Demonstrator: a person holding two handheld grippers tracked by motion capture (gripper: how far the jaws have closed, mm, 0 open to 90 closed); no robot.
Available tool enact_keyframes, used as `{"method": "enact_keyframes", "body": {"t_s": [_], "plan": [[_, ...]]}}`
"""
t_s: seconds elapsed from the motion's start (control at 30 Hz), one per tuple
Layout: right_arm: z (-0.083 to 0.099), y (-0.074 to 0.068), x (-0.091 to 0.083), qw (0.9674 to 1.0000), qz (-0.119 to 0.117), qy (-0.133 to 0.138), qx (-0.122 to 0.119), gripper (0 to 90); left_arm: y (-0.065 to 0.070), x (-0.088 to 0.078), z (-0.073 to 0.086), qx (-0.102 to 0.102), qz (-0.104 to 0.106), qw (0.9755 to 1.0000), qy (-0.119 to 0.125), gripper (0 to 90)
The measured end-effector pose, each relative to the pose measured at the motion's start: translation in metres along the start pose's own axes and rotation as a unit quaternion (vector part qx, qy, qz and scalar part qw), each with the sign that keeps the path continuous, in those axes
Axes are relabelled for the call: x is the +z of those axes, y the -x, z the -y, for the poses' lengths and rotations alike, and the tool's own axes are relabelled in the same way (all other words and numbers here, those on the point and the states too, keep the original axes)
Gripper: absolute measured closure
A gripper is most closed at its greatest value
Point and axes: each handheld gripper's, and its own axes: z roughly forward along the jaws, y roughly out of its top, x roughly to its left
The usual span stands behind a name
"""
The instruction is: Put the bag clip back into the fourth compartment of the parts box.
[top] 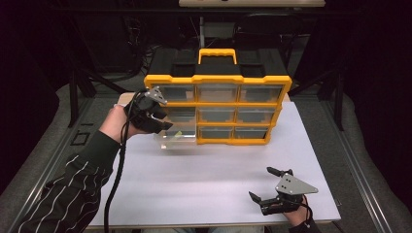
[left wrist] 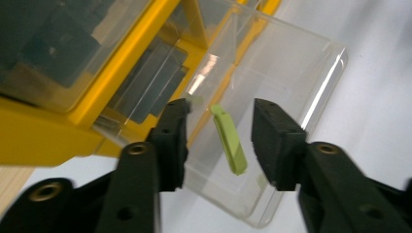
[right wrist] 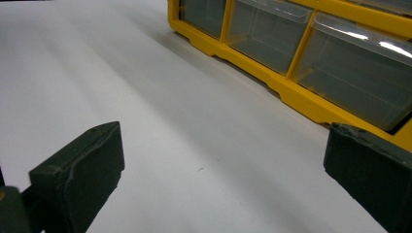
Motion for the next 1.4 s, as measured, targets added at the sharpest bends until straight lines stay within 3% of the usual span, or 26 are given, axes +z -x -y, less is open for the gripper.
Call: {"method": "enact_keyframes", "body": {"t_s": [0.07, 0.1, 0.13, 0.17, 0.27, 0.6, 0.8, 1.4], "plan": [[0.000, 0.000, 0.000, 1.0000, -0.001, 0.000, 0.001, 0.7, -0.001, -0.003, 0.002, -0.004, -0.004, 1.0000, 0.000, 42.0], [0.000, 0.000, 0.000, 1.0000, -0.001, 0.000, 0.000, 0.7, -0.001, -0.006, 0.004, -0.008, -0.004, 1.0000, 0.002, 42.0], [0.000, 0.000, 0.000, 1.0000, -0.001, -0.001, 0.000, 0.7, -0.001, -0.009, 0.006, -0.010, -0.009, 0.9999, 0.004, 33.4], [0.000, 0.000, 0.000, 1.0000, -0.001, -0.001, 0.000, 0.7, -0.001, -0.012, 0.009, -0.012, -0.013, 0.9998, 0.006, 33.4], [0.000, 0.000, 0.000, 1.0000, 0.000, 0.000, 0.000, 0.7, 0.000, -0.022, 0.017, -0.022, -0.021, 0.9994, 0.014, 18.1], [0.000, 0.000, 0.001, 1.0000, 0.002, -0.002, 0.002, 0.8, 0.007, -0.034, 0.043, -0.036, -0.045, 0.9983, 0.008, 4.7], [0.000, 0.000, 0.000, 1.0000, 0.002, -0.003, 0.002, 0.7, 0.017, -0.032, 0.059, -0.033, -0.056, 0.9979, -0.002, 3.4], [0.000, 0.000, 0.000, 1.0000, 0.004, -0.004, 0.002, 0.7, 0.042, -0.009, 0.098, -0.046, -0.056, 0.9973, -0.013, 2.8]]}}
